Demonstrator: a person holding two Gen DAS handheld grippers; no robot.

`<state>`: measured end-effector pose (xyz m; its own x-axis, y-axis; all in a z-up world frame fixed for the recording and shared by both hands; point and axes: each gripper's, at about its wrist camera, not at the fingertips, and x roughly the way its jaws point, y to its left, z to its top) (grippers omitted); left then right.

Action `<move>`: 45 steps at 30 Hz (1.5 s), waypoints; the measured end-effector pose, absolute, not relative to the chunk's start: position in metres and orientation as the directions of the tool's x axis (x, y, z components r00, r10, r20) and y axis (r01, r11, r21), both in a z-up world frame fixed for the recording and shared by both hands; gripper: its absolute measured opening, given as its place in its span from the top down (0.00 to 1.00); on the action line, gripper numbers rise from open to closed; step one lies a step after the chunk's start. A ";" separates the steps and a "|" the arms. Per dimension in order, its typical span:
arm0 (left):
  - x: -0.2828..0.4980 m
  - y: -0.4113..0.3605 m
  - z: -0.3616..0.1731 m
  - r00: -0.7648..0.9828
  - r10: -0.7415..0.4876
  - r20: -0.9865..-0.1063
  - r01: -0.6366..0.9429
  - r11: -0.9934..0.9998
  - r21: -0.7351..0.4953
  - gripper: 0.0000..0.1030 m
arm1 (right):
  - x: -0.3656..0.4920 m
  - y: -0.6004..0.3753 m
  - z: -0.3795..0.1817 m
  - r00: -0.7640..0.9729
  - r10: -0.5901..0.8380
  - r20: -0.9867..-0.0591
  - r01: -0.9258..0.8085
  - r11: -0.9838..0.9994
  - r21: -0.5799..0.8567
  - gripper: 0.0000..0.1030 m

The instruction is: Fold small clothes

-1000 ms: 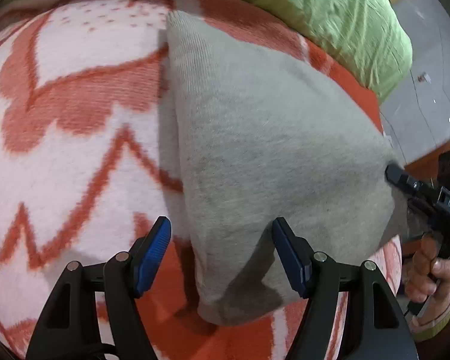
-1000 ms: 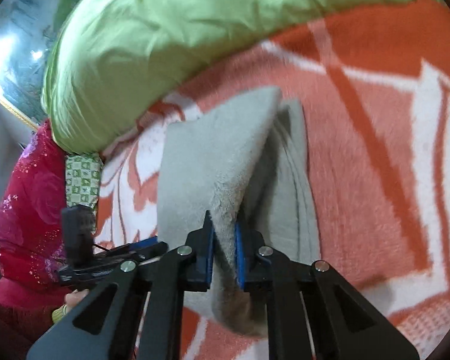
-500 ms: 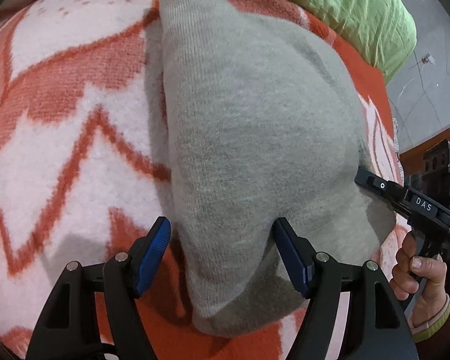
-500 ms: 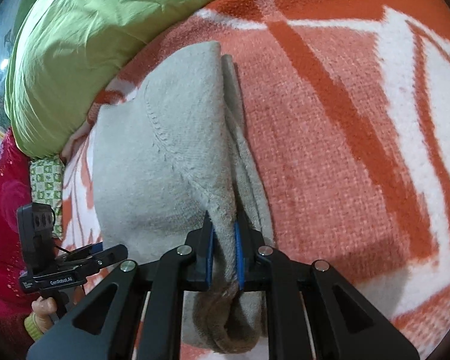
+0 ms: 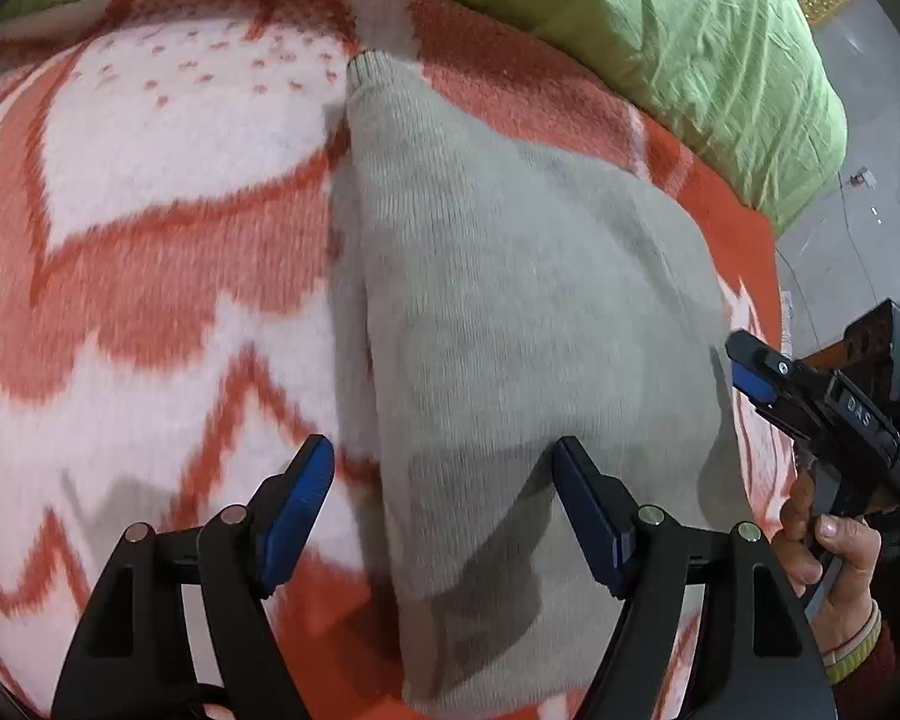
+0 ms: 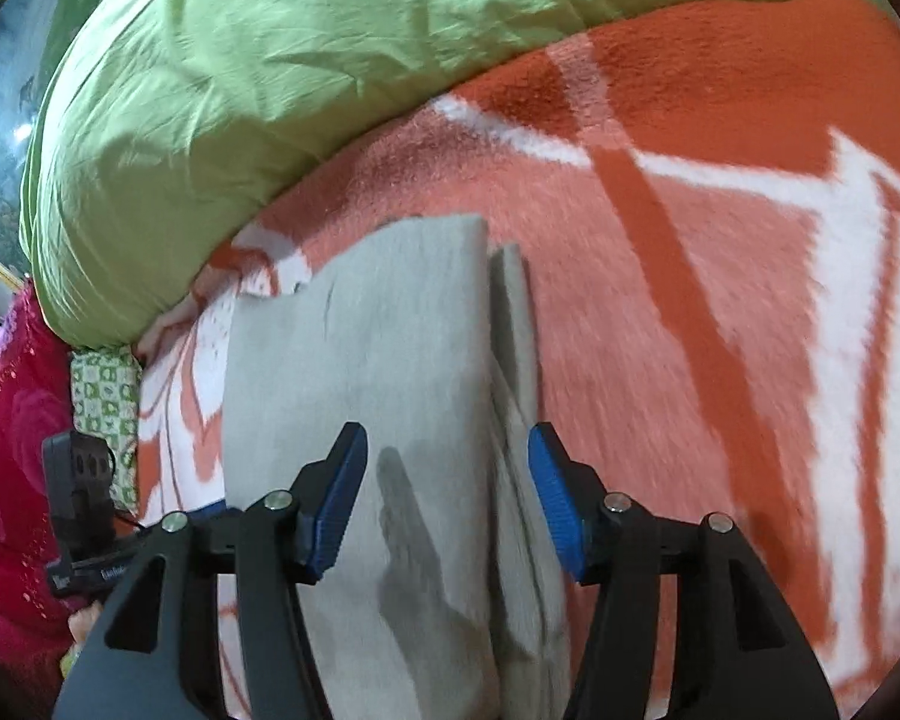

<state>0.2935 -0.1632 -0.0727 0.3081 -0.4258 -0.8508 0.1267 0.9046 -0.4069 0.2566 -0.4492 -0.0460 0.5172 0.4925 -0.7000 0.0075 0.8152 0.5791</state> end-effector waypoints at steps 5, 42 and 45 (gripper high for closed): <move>0.320 -0.168 -0.074 0.319 -0.430 -0.845 0.101 0.902 -0.421 0.26 | 0.290 -0.444 -0.061 0.472 0.527 -0.707 -0.003 0.803 0.596 0.83; 0.325 -0.163 -0.088 0.335 -0.593 -0.732 0.110 0.796 -0.595 0.65 | 0.284 -0.444 -0.078 0.428 0.697 -0.576 0.005 0.635 0.772 0.71; 0.304 -0.157 -0.058 0.359 -0.596 -0.719 0.170 0.799 -0.577 0.67 | 0.262 -0.433 -0.053 0.448 0.730 -0.516 -0.021 0.585 0.810 0.73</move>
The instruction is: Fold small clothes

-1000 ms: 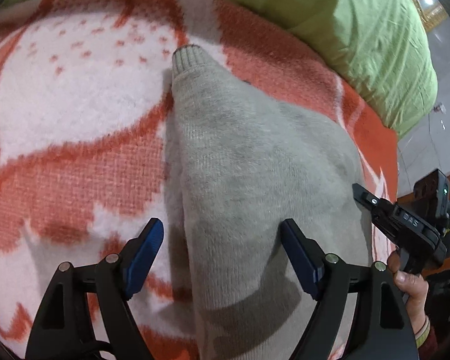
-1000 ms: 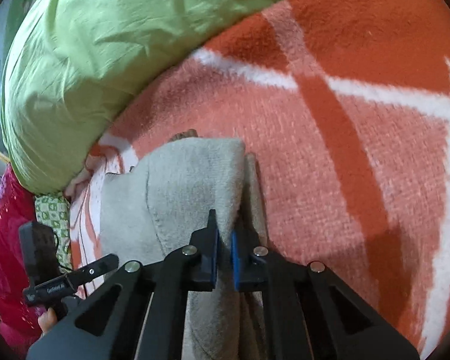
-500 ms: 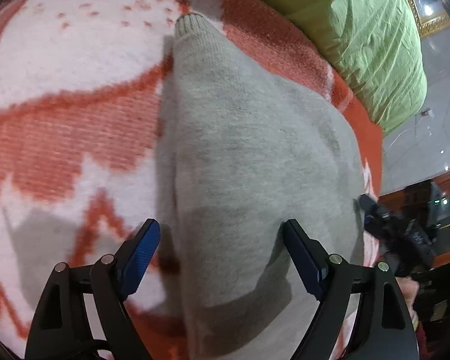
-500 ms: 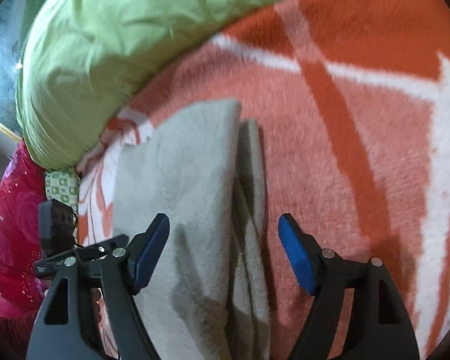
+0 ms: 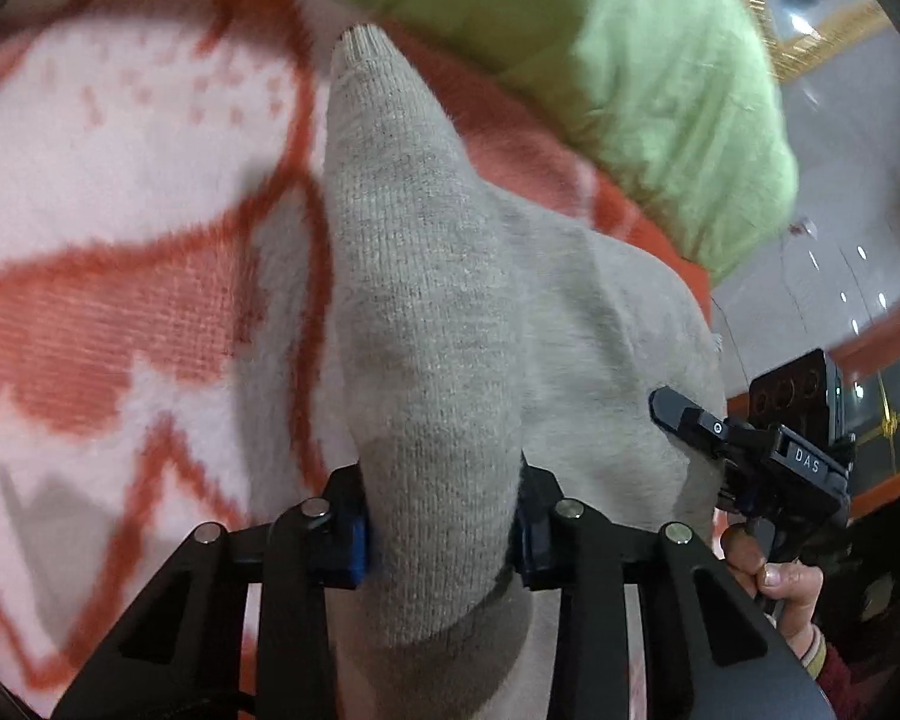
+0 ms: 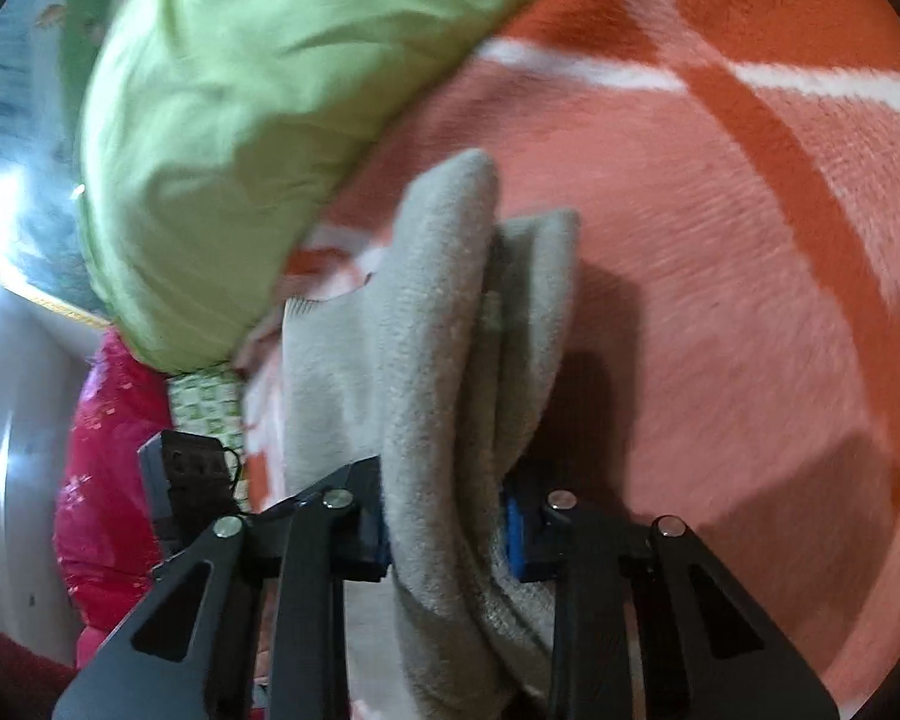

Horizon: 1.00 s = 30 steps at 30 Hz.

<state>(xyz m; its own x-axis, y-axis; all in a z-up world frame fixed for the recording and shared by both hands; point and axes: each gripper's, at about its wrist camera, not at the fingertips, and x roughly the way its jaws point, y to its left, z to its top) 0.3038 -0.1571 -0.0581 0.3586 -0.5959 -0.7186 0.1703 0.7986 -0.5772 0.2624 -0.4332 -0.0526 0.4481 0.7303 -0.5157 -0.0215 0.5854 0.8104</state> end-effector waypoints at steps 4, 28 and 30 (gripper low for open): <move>0.259 -0.119 -0.009 0.406 -0.585 -0.702 0.214 0.808 -0.549 0.67 | 0.228 -0.397 -0.010 0.442 0.780 -0.442 -0.110 0.537 0.837 0.73; 0.213 0.076 -0.065 0.418 -0.408 -0.812 -0.077 0.874 -0.480 0.51 | 0.265 -0.231 -0.099 0.196 0.798 -0.570 -0.055 0.589 0.806 0.41; 0.192 0.076 -0.054 0.423 -0.402 -0.812 -0.087 0.874 -0.478 0.49 | 0.247 -0.246 -0.087 0.226 0.786 -0.576 -0.051 0.600 0.798 0.41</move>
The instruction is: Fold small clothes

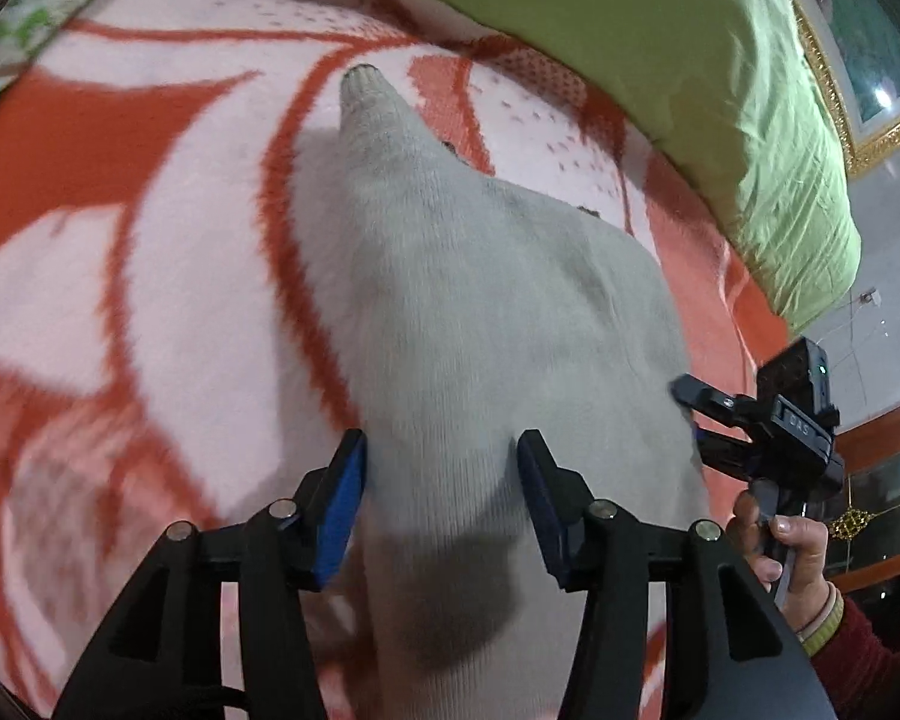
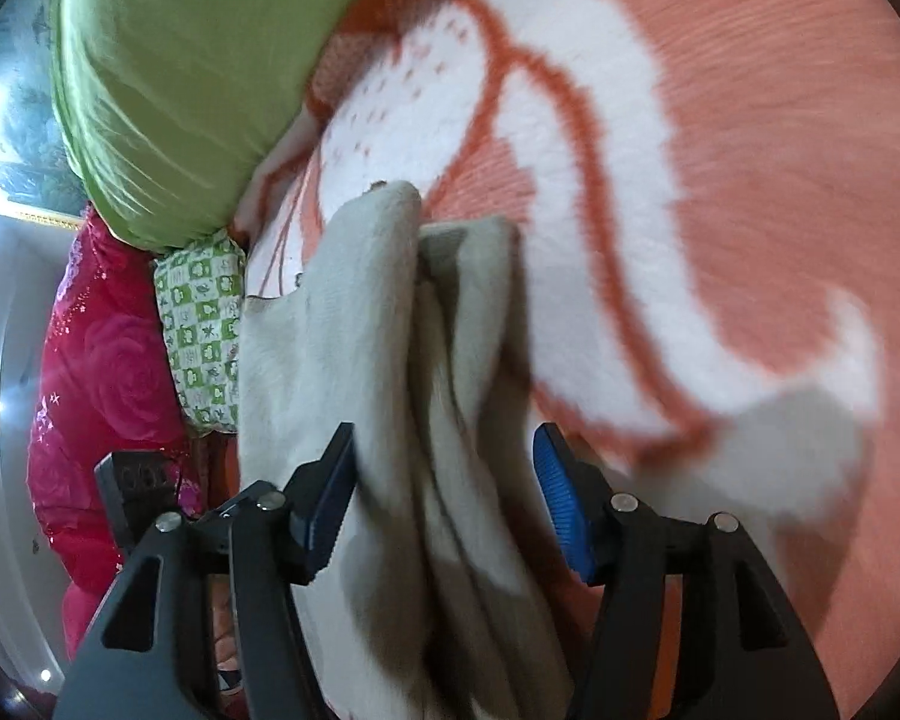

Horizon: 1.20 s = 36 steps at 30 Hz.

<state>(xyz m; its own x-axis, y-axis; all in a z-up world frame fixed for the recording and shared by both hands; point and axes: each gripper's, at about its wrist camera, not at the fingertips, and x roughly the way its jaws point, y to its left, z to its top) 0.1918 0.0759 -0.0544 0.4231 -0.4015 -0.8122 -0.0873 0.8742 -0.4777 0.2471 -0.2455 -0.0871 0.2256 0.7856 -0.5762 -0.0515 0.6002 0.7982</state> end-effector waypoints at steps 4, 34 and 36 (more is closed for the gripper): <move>0.142 0.076 -0.048 0.394 -0.402 -0.826 -0.088 0.878 -0.470 0.49 | 0.193 -0.274 -0.064 0.274 0.762 -0.587 -0.090 0.628 0.773 0.41; 0.108 0.024 -0.093 0.260 -0.376 -0.889 -0.044 0.915 -0.400 0.47 | 0.130 -0.262 -0.095 0.261 0.521 -0.813 -0.160 0.853 0.496 0.80; 0.103 0.031 -0.084 0.274 -0.376 -0.885 -0.047 0.914 -0.403 0.48 | 0.128 -0.267 -0.085 0.255 0.510 -0.822 -0.152 0.860 0.486 0.73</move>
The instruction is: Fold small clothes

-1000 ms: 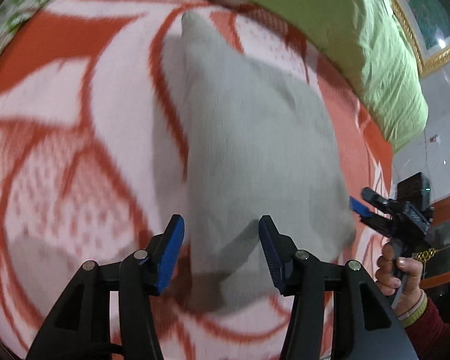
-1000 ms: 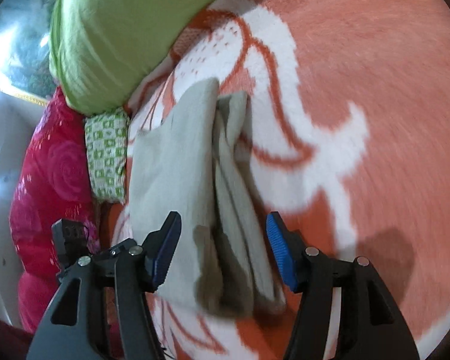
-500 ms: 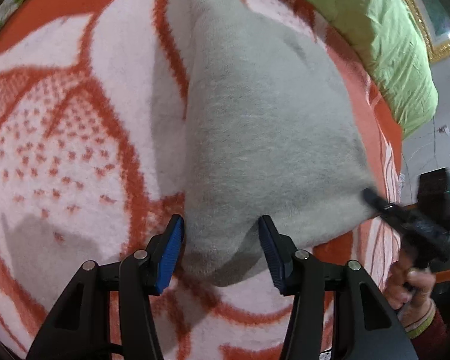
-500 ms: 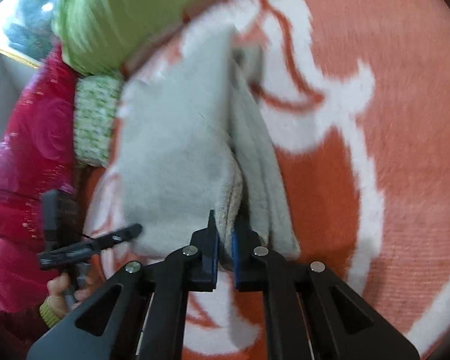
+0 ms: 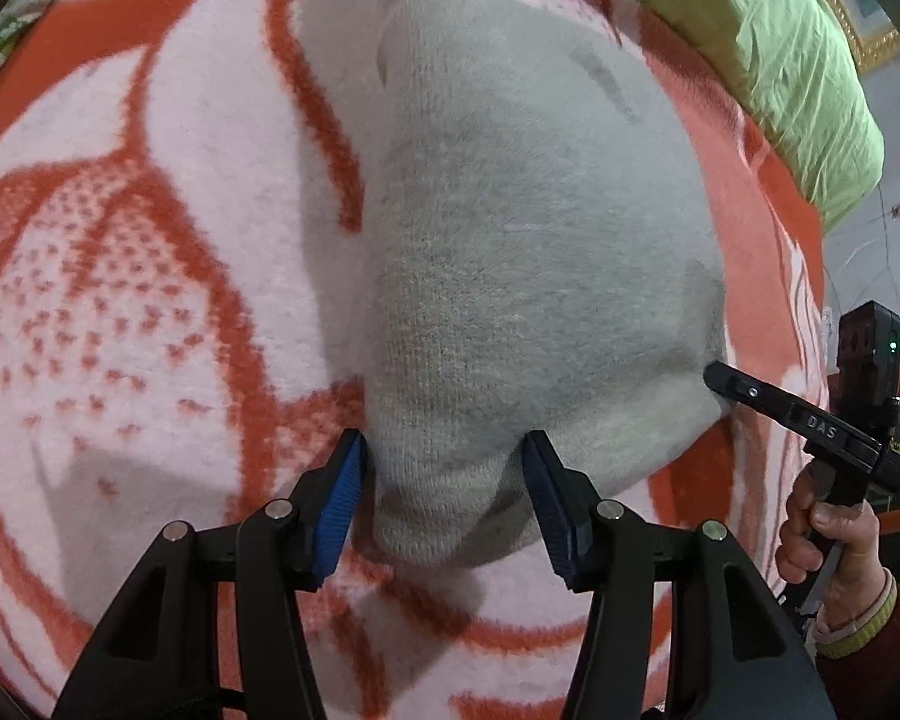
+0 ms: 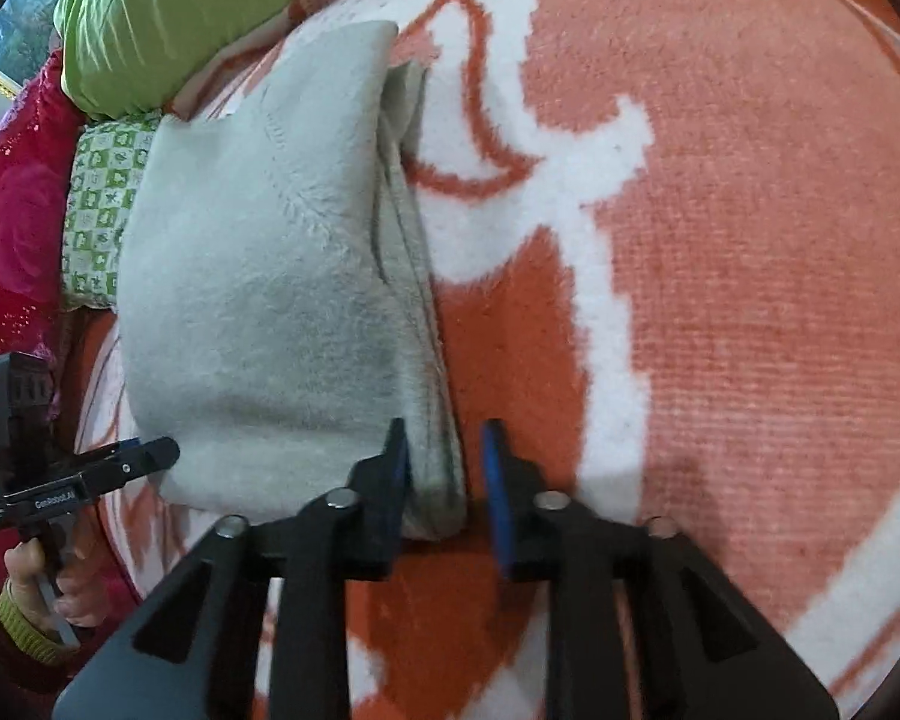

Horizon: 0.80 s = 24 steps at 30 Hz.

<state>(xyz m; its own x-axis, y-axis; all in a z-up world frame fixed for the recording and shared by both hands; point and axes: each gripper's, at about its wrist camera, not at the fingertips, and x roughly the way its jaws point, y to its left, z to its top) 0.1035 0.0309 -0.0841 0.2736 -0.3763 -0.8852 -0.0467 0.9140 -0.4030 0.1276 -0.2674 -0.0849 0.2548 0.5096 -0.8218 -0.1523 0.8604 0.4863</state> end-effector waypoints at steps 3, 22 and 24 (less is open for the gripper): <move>0.098 0.046 -0.065 0.312 -0.380 -0.871 -0.058 0.907 -0.417 0.48 | 0.124 -0.278 -0.057 0.299 0.523 -0.798 -0.145 0.852 0.503 0.73; 0.208 0.066 -0.075 0.370 -0.220 -0.903 -0.188 0.934 -0.305 0.19 | 0.207 -0.228 -0.078 0.290 0.655 -0.697 -0.178 0.753 0.634 0.75; 0.203 0.067 -0.068 0.384 -0.220 -0.897 -0.180 0.934 -0.307 0.22 | 0.203 -0.231 -0.068 0.288 0.654 -0.700 -0.185 0.755 0.629 0.73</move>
